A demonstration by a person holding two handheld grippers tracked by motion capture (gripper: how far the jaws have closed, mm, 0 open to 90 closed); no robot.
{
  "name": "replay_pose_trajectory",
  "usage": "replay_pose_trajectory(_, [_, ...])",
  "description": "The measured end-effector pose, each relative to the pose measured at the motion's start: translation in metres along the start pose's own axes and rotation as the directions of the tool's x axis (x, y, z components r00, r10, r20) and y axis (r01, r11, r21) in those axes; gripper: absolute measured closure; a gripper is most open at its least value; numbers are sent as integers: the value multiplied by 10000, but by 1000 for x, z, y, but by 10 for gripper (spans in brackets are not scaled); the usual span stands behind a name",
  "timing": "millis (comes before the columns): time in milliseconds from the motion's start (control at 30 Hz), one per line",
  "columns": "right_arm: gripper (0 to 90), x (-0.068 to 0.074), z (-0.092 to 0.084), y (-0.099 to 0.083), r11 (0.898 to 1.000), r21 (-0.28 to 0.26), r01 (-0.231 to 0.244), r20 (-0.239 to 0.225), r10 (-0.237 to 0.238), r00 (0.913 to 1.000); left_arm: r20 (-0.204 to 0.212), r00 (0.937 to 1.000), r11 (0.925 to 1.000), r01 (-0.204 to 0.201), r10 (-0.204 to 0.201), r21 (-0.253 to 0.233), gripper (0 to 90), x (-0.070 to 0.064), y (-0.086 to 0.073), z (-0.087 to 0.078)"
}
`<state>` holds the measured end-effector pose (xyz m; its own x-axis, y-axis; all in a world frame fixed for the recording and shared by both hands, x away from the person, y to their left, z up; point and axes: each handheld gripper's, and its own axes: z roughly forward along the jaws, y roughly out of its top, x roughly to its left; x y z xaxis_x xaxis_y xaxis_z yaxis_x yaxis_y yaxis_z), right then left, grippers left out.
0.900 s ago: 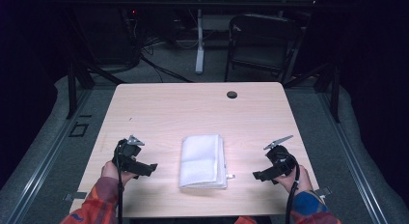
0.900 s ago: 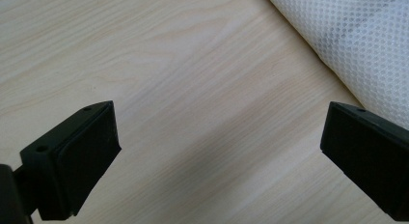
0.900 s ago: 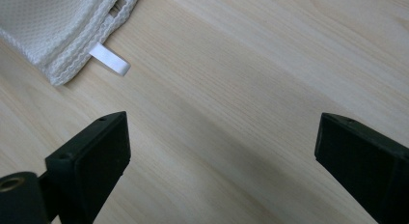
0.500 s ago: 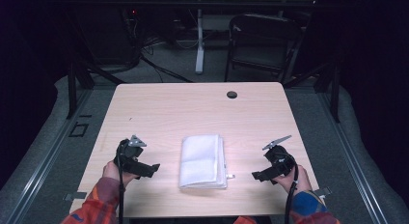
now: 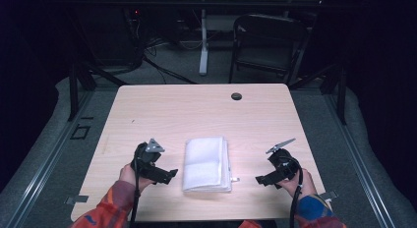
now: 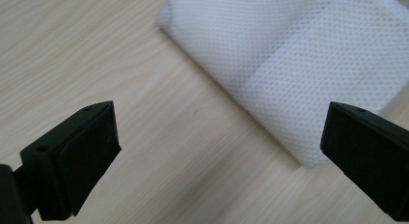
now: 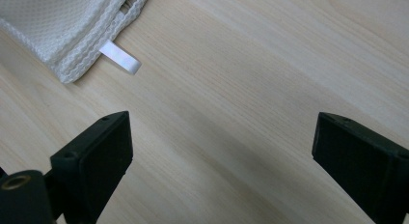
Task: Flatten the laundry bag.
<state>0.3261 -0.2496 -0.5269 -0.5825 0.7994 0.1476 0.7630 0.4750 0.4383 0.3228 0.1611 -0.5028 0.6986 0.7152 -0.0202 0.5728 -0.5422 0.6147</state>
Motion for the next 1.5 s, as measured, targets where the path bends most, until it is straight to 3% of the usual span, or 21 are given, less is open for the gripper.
replay_pose_trajectory(167, [71, -1, 1, 0, 10000, 36, -15, -35, 15, 10000, 309, 9978, 9979, -592, 585, 243, 0, -17, 7, 11])
replay_pose_trajectory(367, [73, 0, 1, 0, 9999, 163, 24, -27, -23, 10000, 469, 9954, 9962, -842, 830, 226, 0, -26, 11, 16])
replay_pose_trajectory(567, [77, 2, 4, 1, 9996, 263, 87, -132, -84, 9999, 1003, 9893, 9938, -1089, 1061, 235, 2, -39, 17, 27])
replay_pose_trajectory(633, [77, 3, 6, 0, 9999, 151, -59, -193, 62, 9998, 1229, 9830, 9890, -1424, 1365, 408, 3, -48, 20, 37])
replay_pose_trajectory(800, [77, 3, 5, 1, 9995, 320, 81, -326, -71, 9994, 1359, 9770, 9831, -1737, 1645, 582, 19, -62, 23, 48])
replay_pose_trajectory(833, [77, 3, 5, 1, 9995, 313, 90, -328, -79, 9994, 1451, 9715, 9769, -1996, 1872, 761, 24, -70, 24, 55])
replay_pose_trajectory(900, [77, 3, 5, 1, 9992, 369, 134, -338, -122, 9994, 1458, 9696, 9743, -2097, 1964, 826, 32, -74, 24, 59])
replay_pose_trajectory(933, [77, 4, 5, 1, 9992, 383, 112, -290, -101, 9995, 1405, 9671, 9695, -2265, 2123, 940, 32, -78, 24, 64])
replay_pose_trajectory(1000, [77, 5, 6, 0, 9998, 185, 71, -385, -64, 9992, 1366, 9606, 9577, -2591, 2420, 1249, 55, -84, 24, 72])
replay_pose_trajectory(1167, [76, 5, 7, 2, 9986, 479, 220, -648, -189, 9977, 922, 9614, 9514, -2708, 2594, 1465, 197, -91, 24, 81])
replay_pose_trajectory(1200, [76, 7, 7, 1, 9988, 431, 213, -666, -184, 9976, 827, 9570, 9426, -2884, 2780, 1682, 223, -94, 24, 83])
replay_pose_trajectory(1233, [75, 8, 7, 2, 9981, 486, 383, -751, -346, 9966, 823, 9536, 9383, -2999, 2897, 1719, 240, -95, 23, 84])
replay_pose_trajectory(1300, [76, 10, 7, 1, 9985, 412, 355, -598, -330, 9977, 944, 9525, 9383, -3019, 2895, 1688, 316, -95, 23, 84])
replay_pose_trajectory(1400, [76, 12, 6, 3, 9957, 602, 699, -573, -665, 9961, 979, 9527, 9406, -3003, 2877, 1584, 336, -93, 23, 83])
replay_pose_trajectory(1433, [76, 15, 10, 2, 9985, 339, 433, -802, -405, 9960, 1089, 9527, 9425, -2979, 2836, 1516, 388, -92, 23, 82])
replay_pose_trajectory(1500, [76, 14, 8, 3, 9956, 597, 717, -699, -675, 9953, 1154, 9509, 9417, -3025, 2873, 1476, 393, -91, 23, 81])
